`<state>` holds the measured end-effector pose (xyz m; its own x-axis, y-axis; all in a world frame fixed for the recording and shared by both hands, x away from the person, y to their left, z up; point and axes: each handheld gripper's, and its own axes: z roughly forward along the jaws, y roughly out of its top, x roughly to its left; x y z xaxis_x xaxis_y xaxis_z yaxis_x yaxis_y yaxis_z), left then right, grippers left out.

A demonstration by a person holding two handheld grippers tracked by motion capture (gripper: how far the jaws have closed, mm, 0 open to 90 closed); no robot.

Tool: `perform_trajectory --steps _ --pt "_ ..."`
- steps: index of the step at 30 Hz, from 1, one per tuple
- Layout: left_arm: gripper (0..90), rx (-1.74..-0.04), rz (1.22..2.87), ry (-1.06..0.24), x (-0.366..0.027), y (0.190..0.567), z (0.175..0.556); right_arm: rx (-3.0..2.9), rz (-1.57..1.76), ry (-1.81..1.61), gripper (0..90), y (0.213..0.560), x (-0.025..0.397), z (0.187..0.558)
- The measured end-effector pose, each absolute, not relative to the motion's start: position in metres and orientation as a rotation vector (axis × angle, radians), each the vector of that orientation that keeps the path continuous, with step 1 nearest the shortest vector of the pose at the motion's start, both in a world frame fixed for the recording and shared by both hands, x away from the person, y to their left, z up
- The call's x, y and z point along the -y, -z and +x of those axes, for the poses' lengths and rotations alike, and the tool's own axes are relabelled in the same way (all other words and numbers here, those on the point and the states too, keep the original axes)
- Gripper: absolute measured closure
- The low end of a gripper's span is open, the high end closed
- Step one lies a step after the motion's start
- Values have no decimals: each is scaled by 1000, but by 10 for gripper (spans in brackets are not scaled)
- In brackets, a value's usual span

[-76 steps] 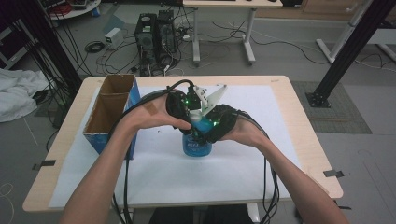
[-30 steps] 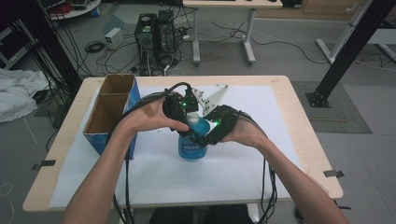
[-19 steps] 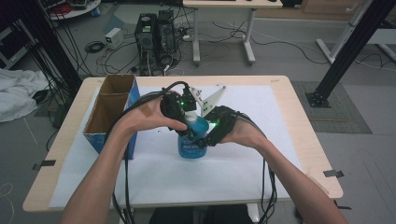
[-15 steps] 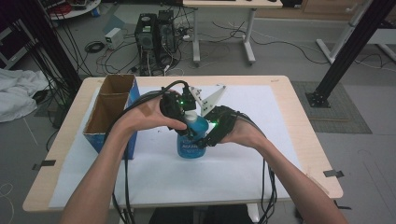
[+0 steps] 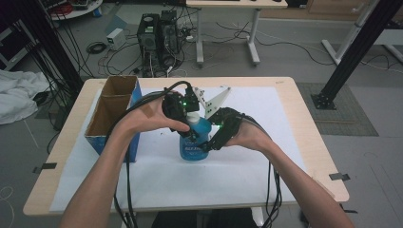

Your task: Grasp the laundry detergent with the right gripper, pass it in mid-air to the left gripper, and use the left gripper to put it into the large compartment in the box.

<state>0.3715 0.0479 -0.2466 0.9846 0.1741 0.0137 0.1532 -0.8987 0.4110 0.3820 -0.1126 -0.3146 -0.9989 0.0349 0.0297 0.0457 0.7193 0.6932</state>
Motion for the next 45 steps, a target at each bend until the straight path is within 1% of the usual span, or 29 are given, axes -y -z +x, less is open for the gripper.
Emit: perform_trajectory --steps 6,8,9,17,19,25,26,28,31,32,33,38,45 --pt "377 -260 2719 -78 -51 240 371 2912 -97 1167 212 310 119 380" --pt "377 -282 2725 -89 -53 235 372 2939 -121 1158 141 309 122 380" --pt "377 -293 2724 -93 -54 234 372 2959 -152 1145 133 307 125 380" --pt "377 -373 2754 -117 -60 219 375 3034 -262 1088 132 297 143 380" --pt "377 -401 2754 -128 -64 211 377 3055 -304 1065 133 290 155 384" --pt "377 -468 2765 -146 -71 195 379 3121 -359 1013 133 284 171 387" --pt "377 -506 2761 -156 -75 188 381 3160 -398 972 132 283 180 389" --pt "377 -525 2768 -164 -77 182 382 3168 -405 962 133 283 182 389" --pt "377 -617 2765 -193 -85 161 386 3230 -487 862 132 287 197 392" --pt "377 -617 2765 -193 -85 161 386 3230 -487 862 132 287 197 392" --pt "377 -673 2756 -201 -89 152 388 3236 -514 836 133 288 200 392" --pt "377 -818 2722 -209 -106 127 394 3241 -589 727 133 296 222 395" --pt "377 -924 2711 -253 -130 102 397 3262 -635 630 133 301 246 401"
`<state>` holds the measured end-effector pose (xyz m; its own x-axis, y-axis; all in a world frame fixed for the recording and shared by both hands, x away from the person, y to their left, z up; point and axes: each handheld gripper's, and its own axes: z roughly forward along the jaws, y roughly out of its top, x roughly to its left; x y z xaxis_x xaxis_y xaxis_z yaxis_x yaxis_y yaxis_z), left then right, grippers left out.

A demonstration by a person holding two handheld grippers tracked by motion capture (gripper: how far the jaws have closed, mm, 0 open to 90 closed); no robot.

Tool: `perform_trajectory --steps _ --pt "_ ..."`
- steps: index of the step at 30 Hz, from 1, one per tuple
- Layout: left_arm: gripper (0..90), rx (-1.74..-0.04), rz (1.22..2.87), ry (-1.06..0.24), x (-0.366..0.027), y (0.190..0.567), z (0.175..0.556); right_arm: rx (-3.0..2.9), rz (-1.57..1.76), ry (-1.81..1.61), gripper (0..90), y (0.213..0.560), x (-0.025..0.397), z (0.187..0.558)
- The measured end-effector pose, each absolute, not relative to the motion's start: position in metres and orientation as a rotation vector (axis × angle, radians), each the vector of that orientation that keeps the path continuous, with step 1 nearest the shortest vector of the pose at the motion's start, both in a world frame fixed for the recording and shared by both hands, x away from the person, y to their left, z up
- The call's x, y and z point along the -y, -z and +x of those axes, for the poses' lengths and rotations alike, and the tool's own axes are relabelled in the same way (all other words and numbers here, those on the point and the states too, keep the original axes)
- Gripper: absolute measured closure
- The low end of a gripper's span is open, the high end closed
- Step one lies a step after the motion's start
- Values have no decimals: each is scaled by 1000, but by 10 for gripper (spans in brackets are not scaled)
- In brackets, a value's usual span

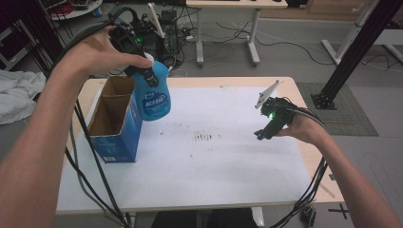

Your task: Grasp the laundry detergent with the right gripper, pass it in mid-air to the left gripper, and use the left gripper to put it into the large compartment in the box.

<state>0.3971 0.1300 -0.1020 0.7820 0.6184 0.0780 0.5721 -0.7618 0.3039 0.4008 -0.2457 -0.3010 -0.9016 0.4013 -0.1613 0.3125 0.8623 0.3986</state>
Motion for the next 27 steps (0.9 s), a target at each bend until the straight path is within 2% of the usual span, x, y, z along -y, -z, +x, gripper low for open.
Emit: perform_trajectory --steps 18,27 --pt "377 -1247 2593 -279 -203 89 400 -2802 645 -415 133 315 280 415" --pt "377 -1361 2562 -320 -224 91 400 -2799 661 -399 133 319 283 414"
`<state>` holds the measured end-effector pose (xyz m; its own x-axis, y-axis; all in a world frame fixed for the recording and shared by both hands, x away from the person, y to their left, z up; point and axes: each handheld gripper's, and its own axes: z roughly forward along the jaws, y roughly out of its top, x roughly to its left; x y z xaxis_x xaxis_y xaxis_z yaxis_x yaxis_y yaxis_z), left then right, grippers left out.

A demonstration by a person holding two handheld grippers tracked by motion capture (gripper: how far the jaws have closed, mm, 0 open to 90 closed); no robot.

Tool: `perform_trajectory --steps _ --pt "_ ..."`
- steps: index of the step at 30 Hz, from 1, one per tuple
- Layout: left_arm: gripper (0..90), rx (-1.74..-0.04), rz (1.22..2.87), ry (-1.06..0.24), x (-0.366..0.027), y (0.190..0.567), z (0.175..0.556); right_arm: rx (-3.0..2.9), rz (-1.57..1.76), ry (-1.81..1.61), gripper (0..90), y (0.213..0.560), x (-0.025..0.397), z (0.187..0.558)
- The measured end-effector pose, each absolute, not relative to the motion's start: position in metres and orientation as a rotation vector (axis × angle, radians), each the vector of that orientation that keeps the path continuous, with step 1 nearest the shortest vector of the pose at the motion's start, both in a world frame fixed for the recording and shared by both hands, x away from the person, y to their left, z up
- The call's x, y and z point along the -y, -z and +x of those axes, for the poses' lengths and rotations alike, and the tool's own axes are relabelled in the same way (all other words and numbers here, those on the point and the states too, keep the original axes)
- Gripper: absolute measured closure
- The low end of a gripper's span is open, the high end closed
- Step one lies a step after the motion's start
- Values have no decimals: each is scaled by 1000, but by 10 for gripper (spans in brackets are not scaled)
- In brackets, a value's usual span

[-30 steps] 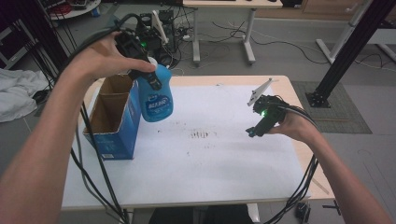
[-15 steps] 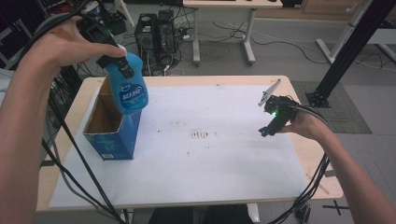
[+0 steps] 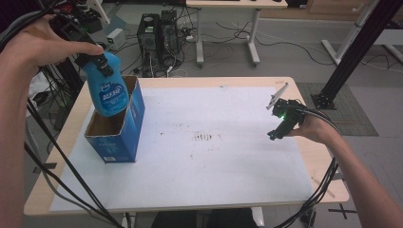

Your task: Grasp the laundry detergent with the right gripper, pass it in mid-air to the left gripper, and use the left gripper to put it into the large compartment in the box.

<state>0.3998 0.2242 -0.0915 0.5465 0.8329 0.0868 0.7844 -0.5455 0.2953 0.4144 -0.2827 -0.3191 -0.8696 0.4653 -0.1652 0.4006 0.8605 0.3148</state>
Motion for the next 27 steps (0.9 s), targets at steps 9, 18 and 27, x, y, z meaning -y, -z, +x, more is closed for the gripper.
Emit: perform_trajectory --steps 9,18,27 --pt "378 -1456 2518 -304 -236 105 405 -2797 627 -388 133 322 277 412" --pt "378 -1561 2465 -293 -246 125 411 -2799 619 -365 133 326 274 408" --pt "378 -1555 2487 -275 -250 146 415 -2806 606 -341 133 329 270 406"
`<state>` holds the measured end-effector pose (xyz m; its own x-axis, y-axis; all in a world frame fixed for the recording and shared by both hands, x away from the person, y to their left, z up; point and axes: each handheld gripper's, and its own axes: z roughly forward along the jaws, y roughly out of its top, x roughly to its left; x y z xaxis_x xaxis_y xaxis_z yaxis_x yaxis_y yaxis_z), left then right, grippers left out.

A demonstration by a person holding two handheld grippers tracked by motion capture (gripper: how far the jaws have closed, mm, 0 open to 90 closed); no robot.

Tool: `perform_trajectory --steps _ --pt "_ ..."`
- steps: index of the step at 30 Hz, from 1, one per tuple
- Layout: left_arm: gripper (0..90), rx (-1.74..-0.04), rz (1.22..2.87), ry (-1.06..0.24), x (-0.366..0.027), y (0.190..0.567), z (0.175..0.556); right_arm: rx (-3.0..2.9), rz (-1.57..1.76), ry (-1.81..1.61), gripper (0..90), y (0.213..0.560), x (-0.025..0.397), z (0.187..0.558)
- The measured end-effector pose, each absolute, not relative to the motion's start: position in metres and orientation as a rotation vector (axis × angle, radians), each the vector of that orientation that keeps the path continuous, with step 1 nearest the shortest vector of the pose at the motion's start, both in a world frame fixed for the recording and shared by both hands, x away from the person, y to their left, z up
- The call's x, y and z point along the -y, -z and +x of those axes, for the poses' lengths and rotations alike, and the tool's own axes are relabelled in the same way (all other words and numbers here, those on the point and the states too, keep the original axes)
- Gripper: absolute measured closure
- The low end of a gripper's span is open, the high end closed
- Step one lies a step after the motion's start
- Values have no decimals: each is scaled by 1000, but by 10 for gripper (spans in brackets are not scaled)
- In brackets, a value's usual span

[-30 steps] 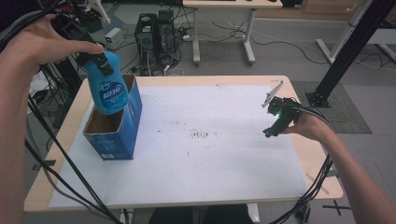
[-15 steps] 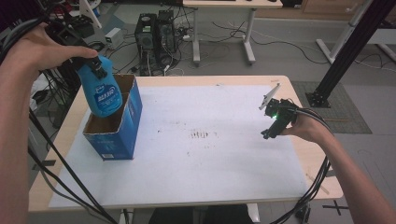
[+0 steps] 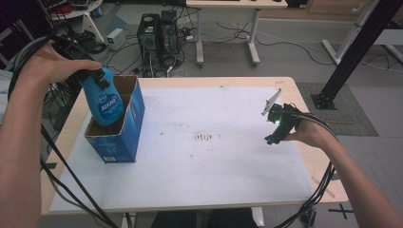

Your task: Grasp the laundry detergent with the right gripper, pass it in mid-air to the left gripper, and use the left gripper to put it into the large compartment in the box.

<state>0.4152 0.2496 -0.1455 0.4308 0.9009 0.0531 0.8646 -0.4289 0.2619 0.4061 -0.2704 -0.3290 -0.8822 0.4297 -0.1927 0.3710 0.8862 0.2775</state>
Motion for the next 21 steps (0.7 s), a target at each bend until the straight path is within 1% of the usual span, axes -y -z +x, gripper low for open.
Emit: perform_trajectory --steps 21 --pt "378 -1489 2527 -199 -255 201 420 -2817 589 -314 133 341 261 402"
